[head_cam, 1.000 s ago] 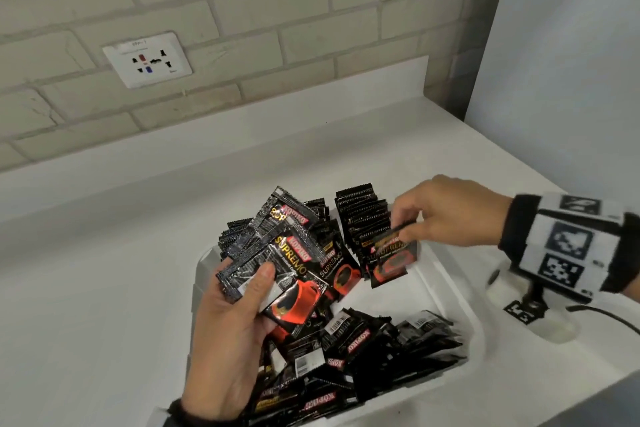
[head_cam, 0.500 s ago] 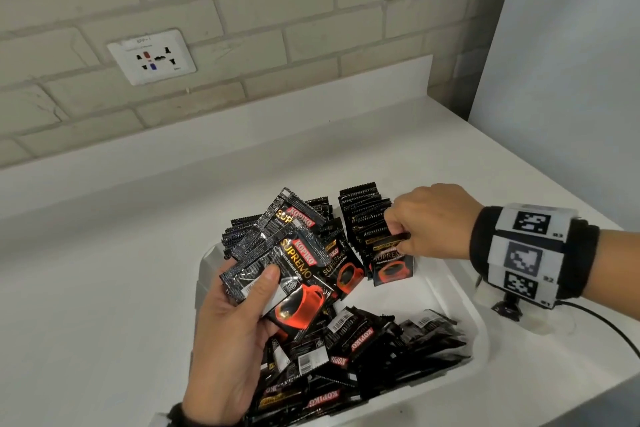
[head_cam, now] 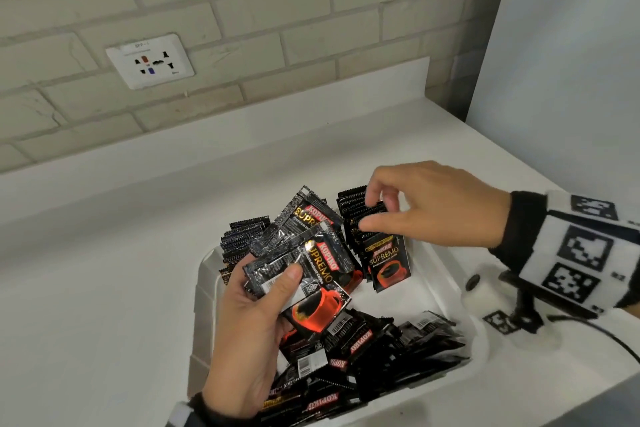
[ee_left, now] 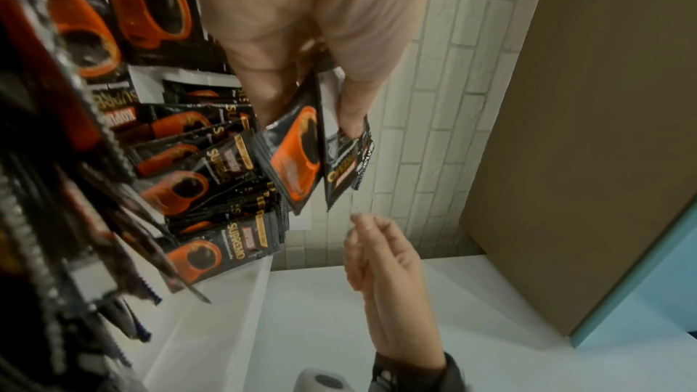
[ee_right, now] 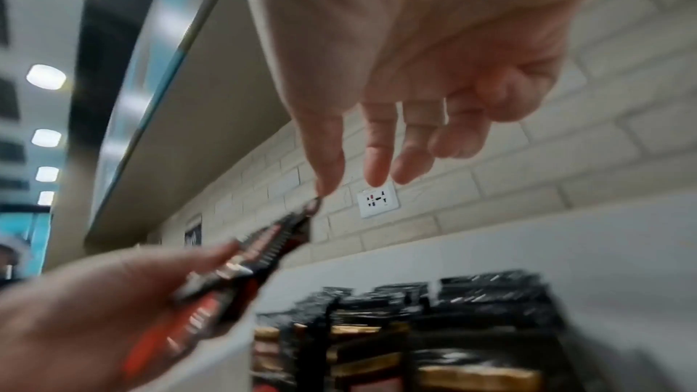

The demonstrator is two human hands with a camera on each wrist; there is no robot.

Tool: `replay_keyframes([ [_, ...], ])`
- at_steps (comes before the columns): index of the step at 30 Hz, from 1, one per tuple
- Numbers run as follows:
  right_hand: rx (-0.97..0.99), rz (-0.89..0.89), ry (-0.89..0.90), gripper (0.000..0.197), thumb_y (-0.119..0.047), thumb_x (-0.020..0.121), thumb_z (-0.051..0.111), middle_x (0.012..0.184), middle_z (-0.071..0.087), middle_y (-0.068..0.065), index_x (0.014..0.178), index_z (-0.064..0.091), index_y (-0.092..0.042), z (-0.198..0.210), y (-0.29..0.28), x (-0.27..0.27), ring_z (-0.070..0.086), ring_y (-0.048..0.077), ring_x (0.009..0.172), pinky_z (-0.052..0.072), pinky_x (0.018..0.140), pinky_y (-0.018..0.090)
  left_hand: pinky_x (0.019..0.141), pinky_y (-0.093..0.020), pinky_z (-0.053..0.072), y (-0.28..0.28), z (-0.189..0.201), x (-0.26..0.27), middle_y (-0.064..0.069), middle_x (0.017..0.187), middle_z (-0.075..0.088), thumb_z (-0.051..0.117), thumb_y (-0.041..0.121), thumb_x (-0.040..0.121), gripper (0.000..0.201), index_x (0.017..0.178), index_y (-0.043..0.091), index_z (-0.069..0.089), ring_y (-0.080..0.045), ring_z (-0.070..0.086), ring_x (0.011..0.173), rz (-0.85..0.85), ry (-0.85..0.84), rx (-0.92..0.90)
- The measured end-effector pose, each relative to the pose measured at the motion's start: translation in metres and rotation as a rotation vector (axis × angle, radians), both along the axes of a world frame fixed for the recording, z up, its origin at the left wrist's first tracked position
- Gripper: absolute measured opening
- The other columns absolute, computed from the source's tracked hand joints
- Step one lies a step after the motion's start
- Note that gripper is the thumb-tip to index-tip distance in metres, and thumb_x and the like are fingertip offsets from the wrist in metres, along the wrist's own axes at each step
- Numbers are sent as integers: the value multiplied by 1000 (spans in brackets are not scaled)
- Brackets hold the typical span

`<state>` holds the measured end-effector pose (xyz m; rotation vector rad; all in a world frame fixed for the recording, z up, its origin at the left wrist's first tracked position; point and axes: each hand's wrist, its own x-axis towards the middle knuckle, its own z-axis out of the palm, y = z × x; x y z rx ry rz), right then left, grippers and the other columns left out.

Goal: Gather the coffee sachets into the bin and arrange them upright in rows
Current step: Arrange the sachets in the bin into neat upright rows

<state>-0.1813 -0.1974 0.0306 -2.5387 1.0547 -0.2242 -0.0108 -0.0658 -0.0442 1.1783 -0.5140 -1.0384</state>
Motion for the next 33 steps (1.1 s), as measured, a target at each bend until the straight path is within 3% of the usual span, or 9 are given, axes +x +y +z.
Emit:
replay_keyframes([
  [3, 325, 14, -119, 39, -55, 70, 65, 81, 64, -7, 93, 58, -25, -6, 10, 10, 51, -2, 58, 41, 60, 18, 74, -48, 57, -5, 7, -10, -13, 102, 71, 70, 12, 57, 62, 117, 12, 55, -25, 70, 84, -37, -26, 20],
  [7, 549, -29, -247, 31, -34, 72, 74, 61, 59, -6, 84, 53, -15, -21, 16, 15, 53, 7, 48, 42, 46, 20, 88, -49, 51, -8, 8, -15, -13, 110, 68, 77, 14, 43, 79, 118, 15, 53, -25, 68, 90, -10, -15, 19],
  [10, 660, -97, -344, 25, -20, 74, 74, 43, 56, -8, 72, 50, -14, -27, 15, 13, 53, 2, 39, 42, 40, 17, 85, -46, 51, -7, 5, -19, -7, 106, 71, 76, 16, 44, 75, 116, 19, 53, -19, 70, 82, -26, -10, 33],
  [13, 695, -106, -387, 21, -14, 78, 71, 40, 56, -8, 72, 51, -12, -29, 13, 11, 50, 0, 35, 41, 37, 13, 68, -37, 53, -7, 4, -21, 10, 74, 74, 66, 15, 56, 43, 93, 30, 50, -3, 69, 65, -45, 61, 46],
  [18, 713, -120, -423, 13, -14, 80, 68, 42, 56, -8, 75, 56, -12, -31, 10, 7, 51, 2, 38, 42, 37, 14, 45, -22, 52, -6, 7, -21, 1, 68, 73, 60, 14, 63, 37, 94, 30, 47, -7, 68, 56, -35, 147, 32],
  [22, 681, -109, -415, 14, -17, 80, 68, 42, 56, -10, 73, 56, -15, -30, 8, 6, 52, 2, 41, 38, 37, 13, 46, -23, 54, -5, 6, -22, 0, 70, 73, 60, 15, 64, 38, 99, 24, 51, -9, 68, 58, -32, 168, 20],
  [26, 684, -133, -435, 14, -16, 80, 68, 44, 57, -9, 73, 56, -15, -32, 7, 5, 53, 2, 42, 38, 36, 13, 56, -32, 59, -4, 4, -18, -9, 85, 74, 62, 17, 65, 72, 134, 8, 42, -17, 70, 69, -93, 231, 3],
  [29, 708, -152, -466, 13, -15, 81, 67, 46, 59, -8, 77, 55, -14, -33, 5, 5, 54, 4, 41, 38, 36, 14, 69, -45, 57, -4, 4, -15, -19, 104, 70, 60, 18, 69, 68, 134, 6, 43, -30, 68, 90, -93, 311, 21],
  [33, 713, -186, -507, 12, -17, 81, 66, 54, 62, -5, 78, 55, -13, -28, 1, 3, 54, 7, 44, 37, 37, 15, 70, -48, 55, -4, 5, -12, -24, 107, 67, 58, 18, 73, 54, 124, 1, 53, -31, 68, 89, -34, 391, 73],
])
